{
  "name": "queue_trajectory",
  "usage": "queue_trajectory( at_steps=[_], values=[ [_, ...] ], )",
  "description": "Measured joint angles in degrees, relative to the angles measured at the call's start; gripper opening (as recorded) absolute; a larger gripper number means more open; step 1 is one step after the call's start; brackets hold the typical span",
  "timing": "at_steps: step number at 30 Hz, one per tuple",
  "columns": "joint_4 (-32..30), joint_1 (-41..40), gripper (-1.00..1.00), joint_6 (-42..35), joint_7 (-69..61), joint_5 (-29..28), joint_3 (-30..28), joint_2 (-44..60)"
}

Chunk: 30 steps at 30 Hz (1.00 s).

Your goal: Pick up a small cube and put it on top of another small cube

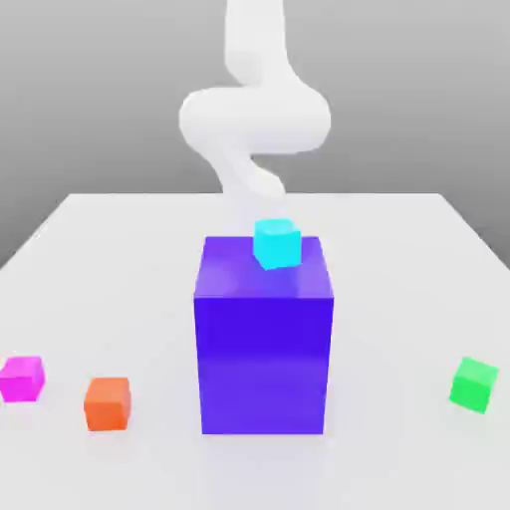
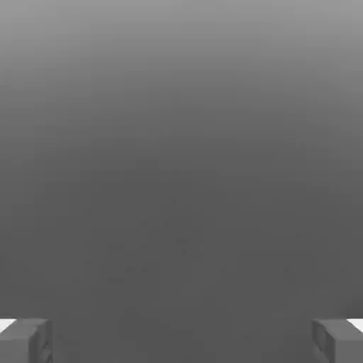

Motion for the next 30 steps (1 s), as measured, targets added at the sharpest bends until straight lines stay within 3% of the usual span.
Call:
queue_trajectory(
  at_steps=[14, 24, 30],
  values=[
    [-7.3, -14.6, 0.0, 13.3, 16.7, 2.1, -10.2, 29.3],
    [-12.3, -25.5, 0.0, 22.5, 24.5, 9.1, -16.4, 50.6],
    [-10.6, -31.9, 0.0, 31.1, 19.9, 17.3, -10.2, 63.1]
  ],
)
